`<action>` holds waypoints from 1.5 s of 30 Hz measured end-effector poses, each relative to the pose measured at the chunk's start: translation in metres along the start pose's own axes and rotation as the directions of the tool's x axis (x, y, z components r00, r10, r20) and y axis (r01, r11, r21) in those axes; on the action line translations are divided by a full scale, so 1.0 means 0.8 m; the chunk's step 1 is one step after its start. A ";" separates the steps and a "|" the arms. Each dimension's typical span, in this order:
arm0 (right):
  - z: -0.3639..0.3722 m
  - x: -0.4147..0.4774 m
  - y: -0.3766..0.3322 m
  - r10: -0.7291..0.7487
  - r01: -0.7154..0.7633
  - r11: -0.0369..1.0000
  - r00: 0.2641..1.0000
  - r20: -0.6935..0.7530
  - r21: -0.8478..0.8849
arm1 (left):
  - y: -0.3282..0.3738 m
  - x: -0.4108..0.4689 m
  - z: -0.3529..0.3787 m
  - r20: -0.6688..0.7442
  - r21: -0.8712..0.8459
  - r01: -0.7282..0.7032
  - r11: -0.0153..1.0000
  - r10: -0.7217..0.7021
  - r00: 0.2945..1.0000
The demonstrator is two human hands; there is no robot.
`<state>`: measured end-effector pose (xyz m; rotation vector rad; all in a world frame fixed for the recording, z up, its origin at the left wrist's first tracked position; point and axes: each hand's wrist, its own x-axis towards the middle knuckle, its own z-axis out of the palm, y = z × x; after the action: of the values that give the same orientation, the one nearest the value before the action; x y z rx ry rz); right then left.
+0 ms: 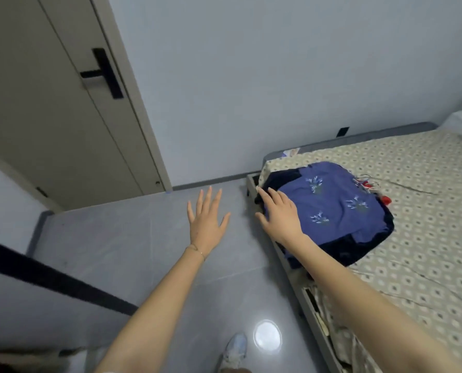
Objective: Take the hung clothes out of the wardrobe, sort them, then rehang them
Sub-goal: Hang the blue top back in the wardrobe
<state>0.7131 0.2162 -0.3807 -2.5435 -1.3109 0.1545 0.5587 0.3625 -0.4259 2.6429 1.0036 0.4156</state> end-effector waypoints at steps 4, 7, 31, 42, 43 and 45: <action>-0.010 0.024 0.054 0.139 -0.139 0.990 0.990 -0.013 -0.006 | 0.034 0.070 0.029 0.063 -0.027 -0.113 0.993 0.114 0.991; -0.020 0.030 0.101 0.231 -0.231 0.973 0.972 -0.033 -0.003 | 0.072 0.115 0.056 0.089 -0.058 -0.195 0.979 0.200 0.976; -0.059 0.117 0.533 0.636 -0.641 0.767 0.767 0.087 0.036 | 0.425 0.371 0.317 0.384 -0.082 -0.440 0.894 0.435 0.814; -0.017 0.176 0.640 0.698 -0.719 0.694 0.685 0.211 0.038 | 0.477 0.481 0.442 0.524 -0.082 -0.396 0.914 0.378 0.764; -0.011 0.185 0.650 0.706 -0.731 0.681 0.672 0.222 0.047 | 0.481 0.495 0.457 0.540 -0.076 -0.403 0.912 0.377 0.752; 0.004 0.203 0.672 0.727 -0.758 0.650 0.643 0.241 0.058 | 0.490 0.522 0.486 0.573 -0.089 -0.403 0.911 0.377 0.727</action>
<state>1.2271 0.0522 -0.5351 -2.8089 -0.1664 0.6587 1.2326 0.3017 -0.5729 2.7303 0.2557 -0.3431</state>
